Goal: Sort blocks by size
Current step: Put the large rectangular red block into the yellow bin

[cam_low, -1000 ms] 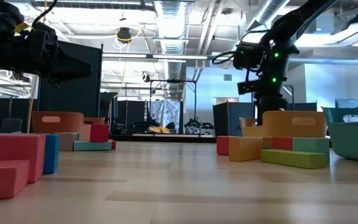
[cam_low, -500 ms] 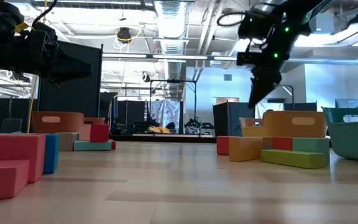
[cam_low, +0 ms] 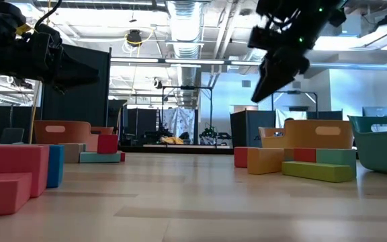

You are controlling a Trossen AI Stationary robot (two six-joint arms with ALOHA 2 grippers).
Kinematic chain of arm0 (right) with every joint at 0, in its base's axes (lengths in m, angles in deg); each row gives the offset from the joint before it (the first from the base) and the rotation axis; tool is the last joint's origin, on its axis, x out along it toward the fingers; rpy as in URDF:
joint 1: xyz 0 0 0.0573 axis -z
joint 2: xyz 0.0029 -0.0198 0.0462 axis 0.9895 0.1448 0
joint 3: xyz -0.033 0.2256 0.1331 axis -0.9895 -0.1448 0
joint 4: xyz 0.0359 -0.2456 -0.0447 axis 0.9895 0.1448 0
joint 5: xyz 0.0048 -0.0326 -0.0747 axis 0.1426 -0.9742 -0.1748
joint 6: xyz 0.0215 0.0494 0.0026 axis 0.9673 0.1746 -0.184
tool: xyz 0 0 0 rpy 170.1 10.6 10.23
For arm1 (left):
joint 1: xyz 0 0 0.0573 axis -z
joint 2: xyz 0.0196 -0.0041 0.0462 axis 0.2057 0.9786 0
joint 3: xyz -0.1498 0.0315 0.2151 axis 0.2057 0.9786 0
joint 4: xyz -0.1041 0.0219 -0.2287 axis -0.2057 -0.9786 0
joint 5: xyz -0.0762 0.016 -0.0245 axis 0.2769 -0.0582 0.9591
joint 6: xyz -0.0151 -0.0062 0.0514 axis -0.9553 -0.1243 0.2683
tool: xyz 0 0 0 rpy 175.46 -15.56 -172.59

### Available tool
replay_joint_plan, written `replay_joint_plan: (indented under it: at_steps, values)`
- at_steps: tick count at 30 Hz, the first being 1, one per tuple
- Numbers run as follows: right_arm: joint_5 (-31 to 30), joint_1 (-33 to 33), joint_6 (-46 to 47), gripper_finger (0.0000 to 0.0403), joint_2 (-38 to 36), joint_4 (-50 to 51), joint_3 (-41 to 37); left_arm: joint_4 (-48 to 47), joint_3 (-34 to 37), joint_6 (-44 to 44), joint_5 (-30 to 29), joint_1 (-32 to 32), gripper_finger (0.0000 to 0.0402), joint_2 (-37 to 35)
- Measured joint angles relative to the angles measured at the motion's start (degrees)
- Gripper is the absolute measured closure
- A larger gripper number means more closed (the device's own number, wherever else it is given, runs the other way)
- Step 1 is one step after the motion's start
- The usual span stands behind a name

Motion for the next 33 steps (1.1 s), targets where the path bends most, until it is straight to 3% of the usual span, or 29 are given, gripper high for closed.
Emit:
replay_joint_plan:
  at_steps: [7,19,22,24,27,33]
  values:
    - [0.1,-4.6,1.0,0.0163,0.0,-6.3,0.0,0.0,0.0,0.0,0.0,0.0,0.0228,0.0]
    - [0.1,-11.4,4.3,0.0163,0.1,-8.8,0.0,2.5,0.1,-2.7,0.1,0.0,0.0228,0.0]
    - [0.1,-12.2,4.3,0.0163,0.1,-9.7,0.0,3.2,0.1,-3.6,2.6,0.4,0.0228,0.5]
    - [0.1,-12.5,4.3,0.0163,0.2,-10.1,0.0,2.5,-0.5,0.8,6.3,0.9,0.0228,1.8]
    - [0.1,-12.5,4.1,0.0163,0.2,-10.1,0.0,2.3,-1.7,3.3,7.1,2.2,0.0228,5.3]
    - [0.1,-11.9,3.4,0.0163,0.2,-10.9,0.0,4.6,-6.7,5.8,3.3,5.1,0.0228,18.0]
